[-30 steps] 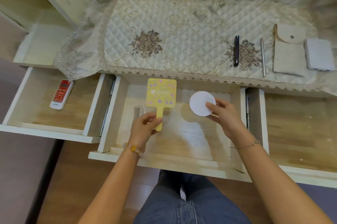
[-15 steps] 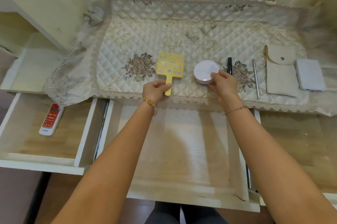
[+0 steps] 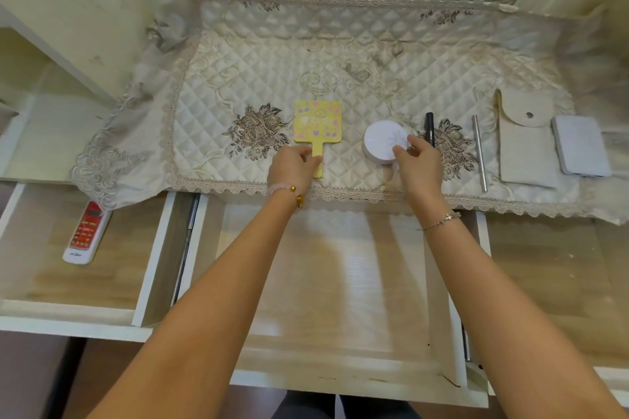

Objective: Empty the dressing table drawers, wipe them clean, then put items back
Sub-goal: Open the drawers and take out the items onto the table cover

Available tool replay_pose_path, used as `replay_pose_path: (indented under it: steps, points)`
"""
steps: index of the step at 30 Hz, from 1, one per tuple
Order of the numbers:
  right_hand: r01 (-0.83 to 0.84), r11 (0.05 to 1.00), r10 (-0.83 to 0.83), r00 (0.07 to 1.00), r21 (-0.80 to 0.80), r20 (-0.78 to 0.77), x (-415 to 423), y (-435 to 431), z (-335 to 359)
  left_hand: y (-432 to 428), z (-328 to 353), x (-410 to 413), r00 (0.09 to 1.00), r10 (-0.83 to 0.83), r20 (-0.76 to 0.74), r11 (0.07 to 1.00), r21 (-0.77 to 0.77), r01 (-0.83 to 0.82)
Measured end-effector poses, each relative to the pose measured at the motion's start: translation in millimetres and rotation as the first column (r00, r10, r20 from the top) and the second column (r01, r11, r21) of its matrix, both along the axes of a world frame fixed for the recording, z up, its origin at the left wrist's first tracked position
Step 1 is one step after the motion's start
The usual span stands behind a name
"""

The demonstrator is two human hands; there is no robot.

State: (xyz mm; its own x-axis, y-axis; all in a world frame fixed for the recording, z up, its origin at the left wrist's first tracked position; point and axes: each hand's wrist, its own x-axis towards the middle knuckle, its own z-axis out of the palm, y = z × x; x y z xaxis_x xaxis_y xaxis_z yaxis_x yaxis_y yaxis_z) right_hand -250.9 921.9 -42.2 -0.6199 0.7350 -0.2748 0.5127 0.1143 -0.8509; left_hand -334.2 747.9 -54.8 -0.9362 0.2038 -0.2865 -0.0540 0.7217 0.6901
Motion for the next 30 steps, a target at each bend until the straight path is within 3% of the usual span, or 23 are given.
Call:
replay_pose_path:
  steps: [5, 10, 15, 30]
  points:
    - [-0.164, 0.963, 0.177, 0.983, 0.215, -0.042, 23, -6, 12, -24, 3, 10, 0.959, -0.197, -0.202, 0.962, -0.229, 0.149]
    - [-0.341, 0.823, 0.381, 0.925, 0.454, 0.003, 52, -5, 14, -71, 12, 36, 0.767, -0.371, -0.524, 0.91, -0.372, 0.186]
    - [-0.432, 0.691, 0.459, 0.882, 0.58, 0.11, 94, -24, 9, -115, 17, 75, 0.731, -0.418, -0.539, 0.878, -0.447, 0.173]
    - [-0.64, 0.595, 0.608, 0.754, 0.486, 0.248, 158, -100, -21, -214, 4, 181, 0.857, -0.303, -0.416, 0.819, -0.574, 0.011]
